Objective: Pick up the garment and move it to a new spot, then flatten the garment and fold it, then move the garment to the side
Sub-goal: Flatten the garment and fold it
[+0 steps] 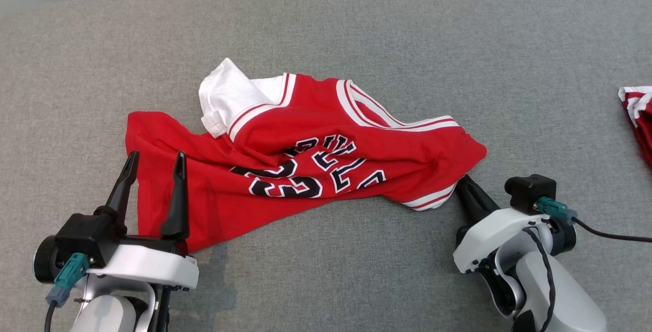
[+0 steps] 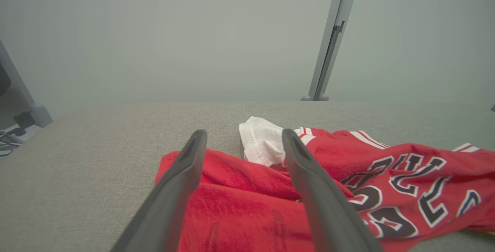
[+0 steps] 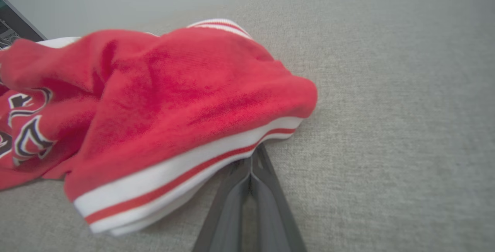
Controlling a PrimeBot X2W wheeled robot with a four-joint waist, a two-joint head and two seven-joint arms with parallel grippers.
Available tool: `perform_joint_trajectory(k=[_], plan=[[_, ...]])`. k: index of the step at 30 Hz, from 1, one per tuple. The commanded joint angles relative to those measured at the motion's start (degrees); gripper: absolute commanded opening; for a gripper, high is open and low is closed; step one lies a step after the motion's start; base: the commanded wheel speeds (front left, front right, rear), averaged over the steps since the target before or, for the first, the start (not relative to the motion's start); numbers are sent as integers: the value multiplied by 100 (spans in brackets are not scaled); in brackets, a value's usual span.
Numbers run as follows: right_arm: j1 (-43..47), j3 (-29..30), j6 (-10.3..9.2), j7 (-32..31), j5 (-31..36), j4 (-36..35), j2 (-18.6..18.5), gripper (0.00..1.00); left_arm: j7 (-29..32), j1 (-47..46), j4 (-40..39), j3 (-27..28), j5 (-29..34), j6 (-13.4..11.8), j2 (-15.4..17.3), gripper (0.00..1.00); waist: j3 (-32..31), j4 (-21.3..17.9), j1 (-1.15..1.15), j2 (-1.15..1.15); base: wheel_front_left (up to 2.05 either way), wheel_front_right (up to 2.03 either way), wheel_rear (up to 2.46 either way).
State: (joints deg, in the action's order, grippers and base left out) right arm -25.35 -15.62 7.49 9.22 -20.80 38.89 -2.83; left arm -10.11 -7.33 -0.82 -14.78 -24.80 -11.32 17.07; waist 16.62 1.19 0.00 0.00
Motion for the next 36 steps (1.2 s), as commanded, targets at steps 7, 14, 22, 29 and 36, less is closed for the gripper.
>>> perform_joint_trajectory(k=[7,14,22,29,36], plan=[[206,-34,0,308,-50,-148,-155,0,-85,-55,118,-11,-54,26,-13,100,-128,-37,0,0,0,0,0],[850,305,0,376,196,-1142,-301,0,-147,92,199,42,-111,-18,30,100,-377,-169,0,0,0,0,0],[1597,722,0,-112,632,-2847,-248,0,-161,292,121,100,-120,-139,95,100,-771,-331,0,0,0,0,0],[2021,1071,0,-481,950,-3906,-177,100,-117,546,38,98,-154,-223,116,100,-1115,-384,0,0,0,0,0],[2486,1398,0,-858,1019,-4421,-114,100,-14,820,-61,48,-140,-292,166,100,-1440,-367,0,0,0,0,0]])
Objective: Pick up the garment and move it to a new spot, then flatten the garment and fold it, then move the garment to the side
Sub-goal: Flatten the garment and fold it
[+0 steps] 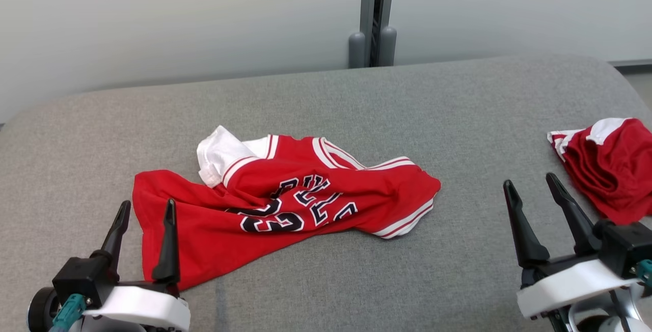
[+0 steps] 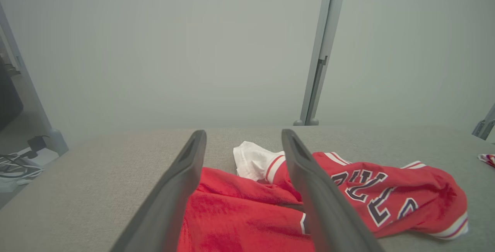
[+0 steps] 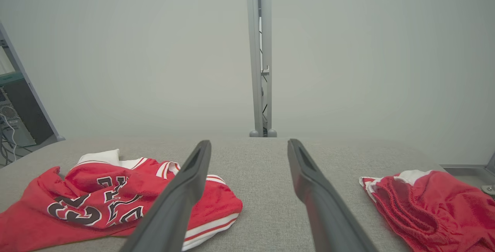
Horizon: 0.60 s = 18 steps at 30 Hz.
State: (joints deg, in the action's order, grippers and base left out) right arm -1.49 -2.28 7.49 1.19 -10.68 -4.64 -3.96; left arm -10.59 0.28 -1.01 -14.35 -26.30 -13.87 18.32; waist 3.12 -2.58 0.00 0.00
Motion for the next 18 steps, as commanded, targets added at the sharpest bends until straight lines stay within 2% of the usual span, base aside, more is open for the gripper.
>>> perform_joint_trajectory(k=[1,8,18], plan=[[167,107,0,-95,13,-101,4,100,40,96,-65,-6,13,-45,47,100,-133,14,0,0,0,0,0],[552,295,0,-335,54,-340,30,100,168,355,-218,-80,67,-141,112,100,-317,34,0,0,0,0,0],[686,414,0,-539,124,-544,54,100,252,449,-393,-97,55,-223,144,100,-264,62,0,0,0,0,0]])
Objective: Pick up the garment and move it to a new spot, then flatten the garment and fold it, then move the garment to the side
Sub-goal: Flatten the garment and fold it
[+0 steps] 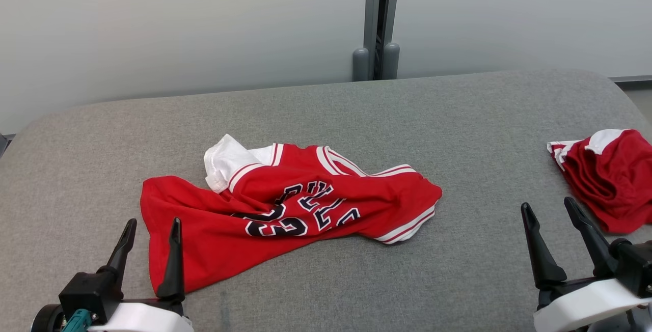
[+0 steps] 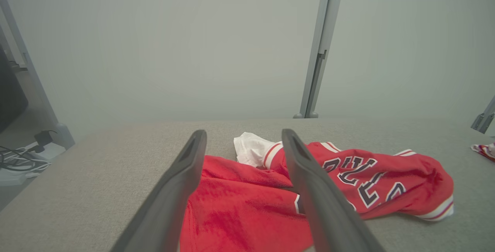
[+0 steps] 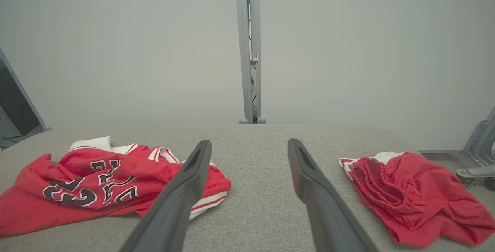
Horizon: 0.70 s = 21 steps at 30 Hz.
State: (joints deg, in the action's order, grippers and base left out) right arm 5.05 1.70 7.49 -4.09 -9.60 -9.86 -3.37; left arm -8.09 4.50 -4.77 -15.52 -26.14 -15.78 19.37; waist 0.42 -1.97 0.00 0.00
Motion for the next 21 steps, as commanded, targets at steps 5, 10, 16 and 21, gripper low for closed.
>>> perform_joint_trajectory(k=[5,10,16,21], plan=[[5,19,0,-32,15,-68,4,100,2,16,-59,12,43,-59,43,100,57,2,0,0,0,0,0],[-52,0,0,-23,6,-40,15,100,-3,-43,-87,-10,47,-57,51,100,112,20,0,0,0,0,0],[-207,-67,0,-59,21,65,-68,100,-11,-140,-117,-29,59,-72,53,100,227,74,0,0,0,0,0],[-623,-268,0,-220,-79,357,-228,100,3,-299,-134,-79,68,2,65,100,511,187,0,0,0,0,0]])
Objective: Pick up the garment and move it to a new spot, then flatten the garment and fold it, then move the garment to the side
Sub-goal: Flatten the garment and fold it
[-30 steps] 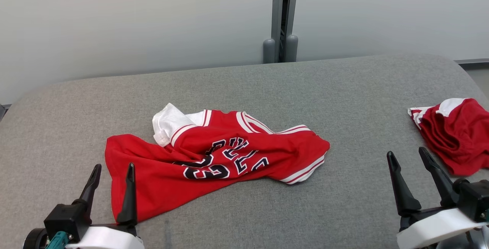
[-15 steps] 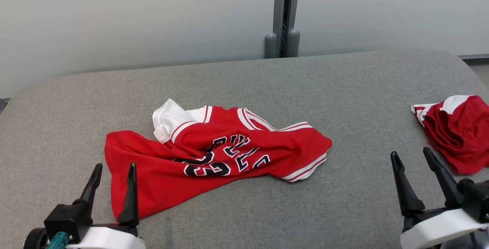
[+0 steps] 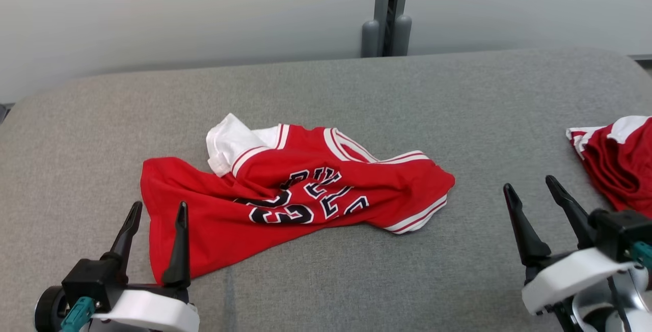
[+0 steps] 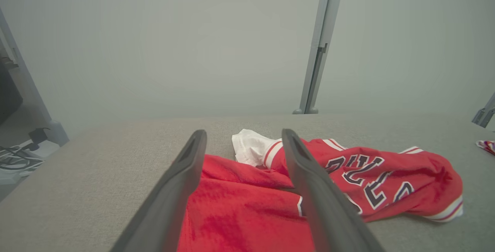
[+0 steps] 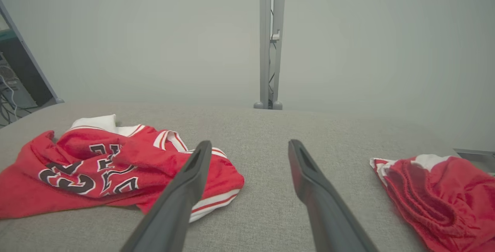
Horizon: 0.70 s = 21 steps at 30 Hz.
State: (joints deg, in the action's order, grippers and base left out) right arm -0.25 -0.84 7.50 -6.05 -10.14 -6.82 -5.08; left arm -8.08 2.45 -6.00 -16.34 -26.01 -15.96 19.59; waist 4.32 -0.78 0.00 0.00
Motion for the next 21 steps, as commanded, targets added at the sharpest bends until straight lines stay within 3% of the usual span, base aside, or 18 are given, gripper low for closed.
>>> perform_joint_trajectory(k=[1,12,21], plan=[[-211,-78,-2,-68,-34,150,-128,100,5,-147,-19,-20,53,45,45,100,221,110,0,0,0,0,0],[-1262,-631,-2,-105,-347,1442,-560,100,-206,-846,290,-218,81,342,-98,100,1190,570,0,0,0,0,0],[-1649,-828,-2,-27,-593,2335,-612,100,-371,-1138,586,-228,41,448,-151,100,1438,624,0,0,0,0,0]])
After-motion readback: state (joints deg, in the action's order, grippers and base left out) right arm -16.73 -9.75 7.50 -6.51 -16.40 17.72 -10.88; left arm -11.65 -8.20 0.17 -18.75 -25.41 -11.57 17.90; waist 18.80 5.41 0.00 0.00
